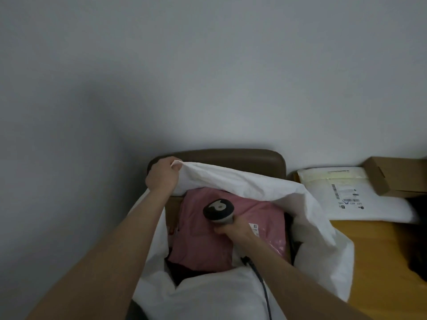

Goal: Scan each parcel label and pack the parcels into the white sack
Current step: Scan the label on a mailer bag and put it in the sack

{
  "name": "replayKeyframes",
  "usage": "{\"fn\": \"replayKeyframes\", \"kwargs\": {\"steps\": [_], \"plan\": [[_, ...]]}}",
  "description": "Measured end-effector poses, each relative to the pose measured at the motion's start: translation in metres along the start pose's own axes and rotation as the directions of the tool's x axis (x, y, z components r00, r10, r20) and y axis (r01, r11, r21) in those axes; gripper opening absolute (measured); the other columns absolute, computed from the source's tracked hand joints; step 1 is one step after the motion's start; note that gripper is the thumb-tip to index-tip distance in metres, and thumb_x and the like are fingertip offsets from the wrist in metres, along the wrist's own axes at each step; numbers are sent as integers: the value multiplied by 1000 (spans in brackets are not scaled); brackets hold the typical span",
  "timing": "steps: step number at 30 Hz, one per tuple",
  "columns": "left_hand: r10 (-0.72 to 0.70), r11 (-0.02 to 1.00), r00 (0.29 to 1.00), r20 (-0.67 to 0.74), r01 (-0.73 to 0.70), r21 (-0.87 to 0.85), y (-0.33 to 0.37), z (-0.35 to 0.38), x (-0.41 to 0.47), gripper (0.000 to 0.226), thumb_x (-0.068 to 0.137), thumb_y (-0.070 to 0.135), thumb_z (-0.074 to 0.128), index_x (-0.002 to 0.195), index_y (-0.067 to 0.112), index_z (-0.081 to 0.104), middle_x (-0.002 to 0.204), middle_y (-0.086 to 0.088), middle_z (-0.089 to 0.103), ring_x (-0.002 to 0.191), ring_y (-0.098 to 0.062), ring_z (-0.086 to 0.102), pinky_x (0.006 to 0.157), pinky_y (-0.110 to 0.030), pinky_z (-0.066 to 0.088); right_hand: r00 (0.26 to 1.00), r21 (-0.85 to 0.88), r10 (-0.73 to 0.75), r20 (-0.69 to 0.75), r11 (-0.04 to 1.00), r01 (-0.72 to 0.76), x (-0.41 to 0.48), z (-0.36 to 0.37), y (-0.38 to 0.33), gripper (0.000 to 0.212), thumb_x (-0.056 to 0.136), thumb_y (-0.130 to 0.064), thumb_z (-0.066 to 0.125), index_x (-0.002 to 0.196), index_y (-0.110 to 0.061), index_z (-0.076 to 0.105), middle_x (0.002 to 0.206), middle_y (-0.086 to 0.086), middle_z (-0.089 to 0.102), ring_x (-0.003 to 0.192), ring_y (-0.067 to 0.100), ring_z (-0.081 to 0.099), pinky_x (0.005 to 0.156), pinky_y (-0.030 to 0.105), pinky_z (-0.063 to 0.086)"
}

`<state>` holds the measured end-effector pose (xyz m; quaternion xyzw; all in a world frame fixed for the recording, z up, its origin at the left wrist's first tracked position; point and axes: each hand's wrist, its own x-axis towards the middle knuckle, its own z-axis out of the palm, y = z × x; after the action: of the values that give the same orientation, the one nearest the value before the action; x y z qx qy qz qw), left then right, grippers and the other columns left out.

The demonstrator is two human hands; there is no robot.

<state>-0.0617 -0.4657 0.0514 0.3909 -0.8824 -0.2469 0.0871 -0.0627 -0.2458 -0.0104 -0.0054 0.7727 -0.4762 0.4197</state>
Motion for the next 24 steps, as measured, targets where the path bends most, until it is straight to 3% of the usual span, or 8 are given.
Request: {"fn": "replayKeyframes", "kwargs": {"steps": [4, 6, 8, 10, 16, 18, 21, 24], "plan": [[136, 984, 990, 26, -138, 109, 3, -4, -25, 54, 93, 23, 57, 144, 18, 40, 143, -12, 43, 129, -29, 41, 102, -40, 37, 995, -29, -67, -77, 997, 65, -14, -14, -1, 14, 77, -7, 72, 82, -17, 64, 79, -1, 65, 73, 11, 61, 67, 24, 55], [211, 955, 976, -55, -194, 223, 9, -8, -45, 59, 89, 18, 59, 144, 14, 37, 144, -13, 39, 130, -30, 38, 104, -40, 35, 990, -53, -63, -128, 997, 57, -26, -26, -2, 8, 77, -6, 68, 83, -10, 65, 79, 7, 67, 72, 20, 64, 69, 33, 57], [265, 941, 959, -96, -236, 243, 16, -8, -71, 57, 85, 14, 60, 140, 13, 42, 139, -12, 42, 127, -29, 39, 102, -38, 35, 989, -53, -52, -142, 998, 45, -40, -38, -2, 8, 79, -8, 65, 87, -7, 65, 78, 9, 69, 69, 22, 68, 68, 38, 59], [317, 924, 946, -65, -293, 245, 23, -6, -100, 47, 86, 15, 59, 132, 15, 50, 134, -9, 45, 122, -26, 42, 98, -34, 38, 985, -50, -62, -158, 997, 54, -56, -53, 2, 6, 81, -13, 66, 86, -10, 65, 74, 6, 71, 60, 16, 67, 56, 29, 54], [373, 875, 907, 194, -414, 252, 29, 22, -213, 20, 90, 36, 59, 106, 26, 61, 113, 3, 56, 99, -15, 55, 79, -26, 43, 978, -7, -87, -190, 996, 87, -115, -91, 35, 4, 79, -11, 68, 78, -10, 65, 59, 4, 67, 45, 12, 57, 43, 21, 43], [326, 871, 899, 292, -406, 276, 24, 39, -252, 40, 82, 51, 63, 114, 27, 59, 115, 4, 56, 106, -17, 55, 83, -29, 42, 979, -82, -79, -186, 995, 65, -135, -102, 54, 7, 76, -14, 67, 72, -10, 63, 51, 1, 61, 43, 13, 55, 46, 24, 42], [181, 806, 864, 469, -404, 433, 6, 63, -294, 88, 66, 66, 69, 140, 31, 36, 136, 2, 47, 121, -23, 47, 97, -38, 36, 984, -162, -81, -158, 985, 55, -156, -114, 86, 17, 74, -21, 73, 81, -16, 59, 70, 1, 66, 58, 16, 66, 61, 34, 52], [48, 703, 871, 490, -378, 603, -9, 80, -318, 87, 69, 60, 70, 141, 34, 30, 129, 1, 53, 116, -24, 48, 93, -41, 32, 989, -193, -91, -121, 979, 67, -163, -117, 119, 30, 71, -20, 78, 94, -16, 59, 83, 3, 70, 71, 20, 70, 77, 43, 58]]}}
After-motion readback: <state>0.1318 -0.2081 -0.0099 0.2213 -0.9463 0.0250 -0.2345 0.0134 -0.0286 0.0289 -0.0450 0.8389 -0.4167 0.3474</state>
